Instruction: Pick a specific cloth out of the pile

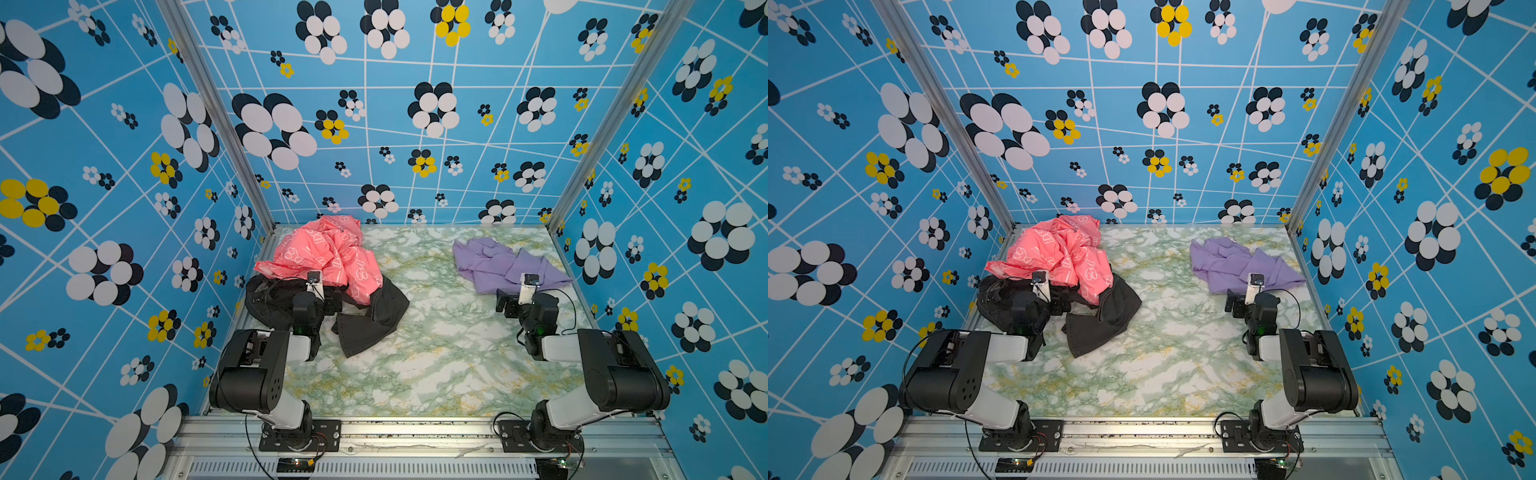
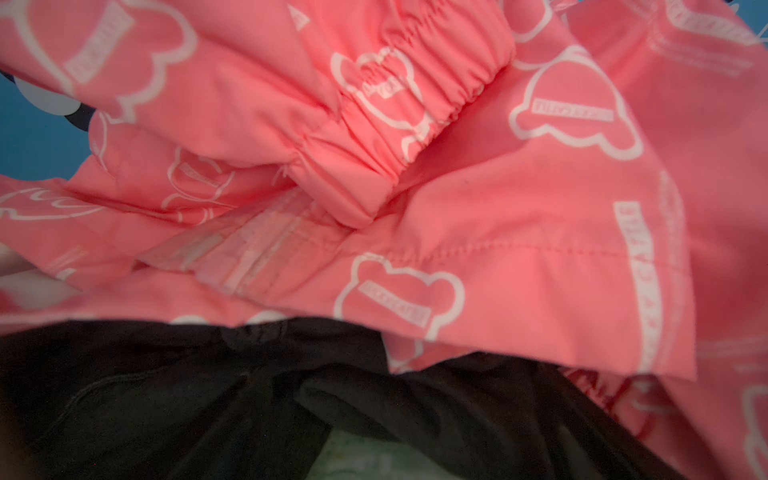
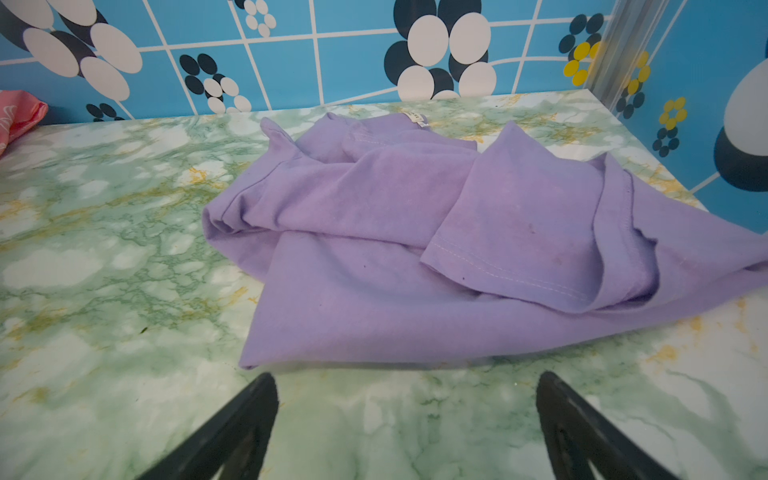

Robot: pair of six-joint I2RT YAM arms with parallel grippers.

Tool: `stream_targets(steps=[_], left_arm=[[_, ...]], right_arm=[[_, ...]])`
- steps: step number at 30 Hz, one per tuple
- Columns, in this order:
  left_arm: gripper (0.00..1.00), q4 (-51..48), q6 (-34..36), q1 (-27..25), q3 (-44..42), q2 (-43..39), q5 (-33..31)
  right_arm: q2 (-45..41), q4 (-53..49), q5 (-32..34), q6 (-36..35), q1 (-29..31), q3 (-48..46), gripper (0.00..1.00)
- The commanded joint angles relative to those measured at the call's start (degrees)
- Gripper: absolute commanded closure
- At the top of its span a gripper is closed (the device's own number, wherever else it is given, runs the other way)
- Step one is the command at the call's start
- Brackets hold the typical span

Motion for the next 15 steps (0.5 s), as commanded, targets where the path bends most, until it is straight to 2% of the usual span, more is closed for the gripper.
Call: stream_targets(steps=[1, 15], left_arm=[[0.01, -0.6, -0.5, 0.4, 0.6, 0.3, -0.8], [0.01, -0.6, -0.5, 0.4, 0.6, 0.3, -0.8]], right_arm=[[-0.4, 0.1, 1.0, 0.5, 0.4, 1.3, 0.01], [-0.4, -0.1, 1.3, 0.4, 0.7, 1.4, 0.01]])
